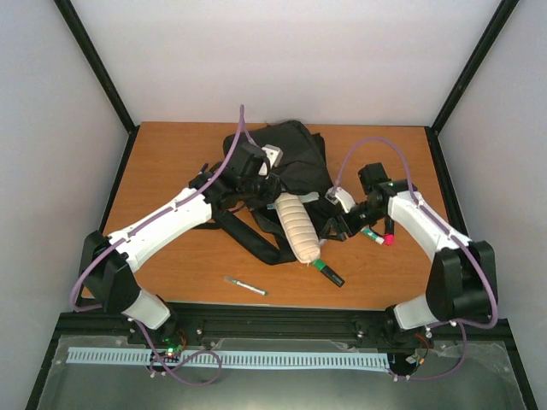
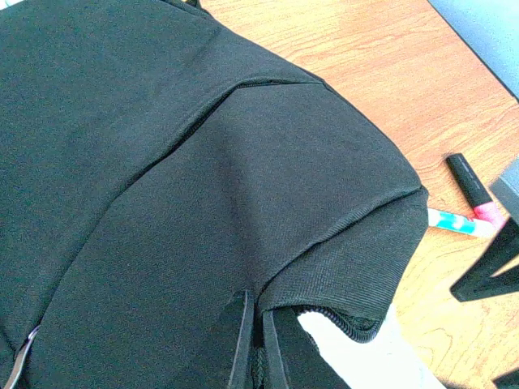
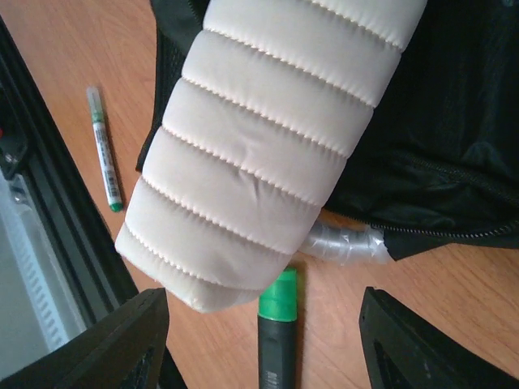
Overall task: Pack the student bag
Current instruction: Place the stationery in the student bag.
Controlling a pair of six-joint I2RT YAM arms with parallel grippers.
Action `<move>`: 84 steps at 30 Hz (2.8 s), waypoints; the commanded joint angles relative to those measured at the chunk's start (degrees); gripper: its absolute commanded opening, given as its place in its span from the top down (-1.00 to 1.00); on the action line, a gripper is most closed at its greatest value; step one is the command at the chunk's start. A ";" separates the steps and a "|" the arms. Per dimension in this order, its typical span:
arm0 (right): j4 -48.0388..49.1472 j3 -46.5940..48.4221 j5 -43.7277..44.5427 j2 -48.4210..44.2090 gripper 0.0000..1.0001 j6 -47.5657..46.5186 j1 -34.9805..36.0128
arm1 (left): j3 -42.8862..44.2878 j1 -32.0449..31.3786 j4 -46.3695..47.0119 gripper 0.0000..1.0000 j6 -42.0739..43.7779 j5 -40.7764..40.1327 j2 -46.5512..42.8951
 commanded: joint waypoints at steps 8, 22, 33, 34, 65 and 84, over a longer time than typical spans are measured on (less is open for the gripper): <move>4.96 -9.73 21.38 -18.23 -0.30 -20.10 16.23 | 0.38 -0.25 2.93 0.99 0.86 -0.91 -3.46; 20.18 -17.75 45.21 -15.86 -0.39 -20.16 33.00 | 1.78 -0.25 2.01 0.98 1.04 -0.92 -3.55; 32.98 -15.80 54.69 -10.63 -0.20 -21.30 33.83 | 1.53 -0.25 2.01 0.98 1.94 -1.12 -3.68; 34.59 -15.66 56.03 -10.05 -0.17 -22.50 33.83 | 1.60 -0.25 2.01 0.98 2.04 -0.93 -3.68; 65.62 -5.18 65.06 17.83 -0.04 -26.45 33.79 | 1.44 -0.24 0.81 0.98 2.78 0.42 -5.14; 60.00 -7.11 57.73 12.82 -0.06 -22.91 34.21 | -0.48 -0.25 2.93 0.98 2.18 0.14 -3.92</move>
